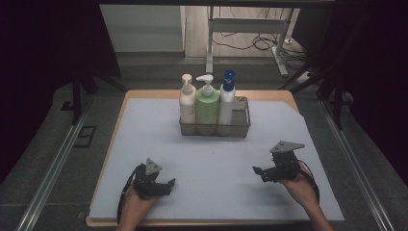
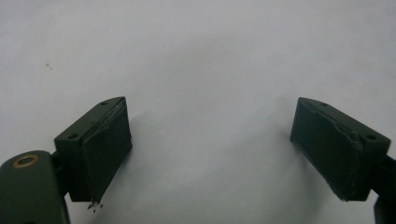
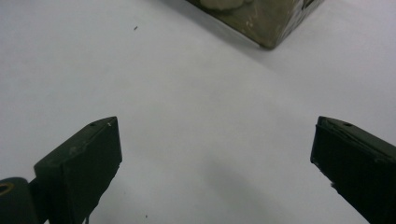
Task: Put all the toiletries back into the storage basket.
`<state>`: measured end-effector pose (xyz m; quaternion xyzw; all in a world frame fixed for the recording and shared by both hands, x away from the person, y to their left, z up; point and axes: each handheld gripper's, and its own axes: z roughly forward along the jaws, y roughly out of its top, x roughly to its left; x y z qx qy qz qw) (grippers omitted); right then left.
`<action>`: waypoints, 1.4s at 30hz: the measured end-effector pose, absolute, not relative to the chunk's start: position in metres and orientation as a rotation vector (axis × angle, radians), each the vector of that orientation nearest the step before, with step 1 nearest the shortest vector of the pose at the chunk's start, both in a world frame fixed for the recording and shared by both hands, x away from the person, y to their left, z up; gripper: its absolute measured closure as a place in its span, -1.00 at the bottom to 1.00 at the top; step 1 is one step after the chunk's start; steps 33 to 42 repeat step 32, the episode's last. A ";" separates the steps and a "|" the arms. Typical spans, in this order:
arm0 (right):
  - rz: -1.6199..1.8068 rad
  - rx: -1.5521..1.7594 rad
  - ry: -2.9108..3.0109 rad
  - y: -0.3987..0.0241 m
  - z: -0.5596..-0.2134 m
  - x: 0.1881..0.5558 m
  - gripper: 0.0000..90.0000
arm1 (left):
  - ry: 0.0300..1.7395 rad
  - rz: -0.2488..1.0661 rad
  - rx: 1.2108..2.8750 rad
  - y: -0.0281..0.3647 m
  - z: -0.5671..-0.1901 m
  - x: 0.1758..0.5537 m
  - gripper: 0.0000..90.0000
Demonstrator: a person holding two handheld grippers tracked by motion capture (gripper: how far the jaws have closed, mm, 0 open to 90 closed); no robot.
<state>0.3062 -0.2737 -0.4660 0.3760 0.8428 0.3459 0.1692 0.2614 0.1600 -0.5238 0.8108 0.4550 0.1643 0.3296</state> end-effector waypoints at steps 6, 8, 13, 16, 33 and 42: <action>0.969 1.077 2.401 -0.277 -0.482 0.299 -0.97 | 1.191 0.431 2.121 0.160 -0.524 0.261 -0.73; 0.966 1.075 2.401 -0.278 -0.488 0.297 -0.98 | 1.190 0.430 2.121 0.160 -0.524 0.261 -0.73; 0.968 1.093 2.405 -0.280 -0.499 0.295 -0.98 | 1.190 0.432 2.121 0.160 -0.524 0.261 -0.73; 0.968 1.099 2.406 -0.281 -0.506 0.296 -0.98 | 1.190 0.431 2.121 0.160 -0.524 0.261 -0.73; 0.968 1.114 2.413 -0.282 -0.522 0.296 -1.00 | 1.190 0.434 2.125 0.159 -0.524 0.261 -0.73; 0.968 1.114 2.413 -0.282 -0.522 0.296 -1.00 | 1.190 0.434 2.125 0.159 -0.524 0.261 -0.73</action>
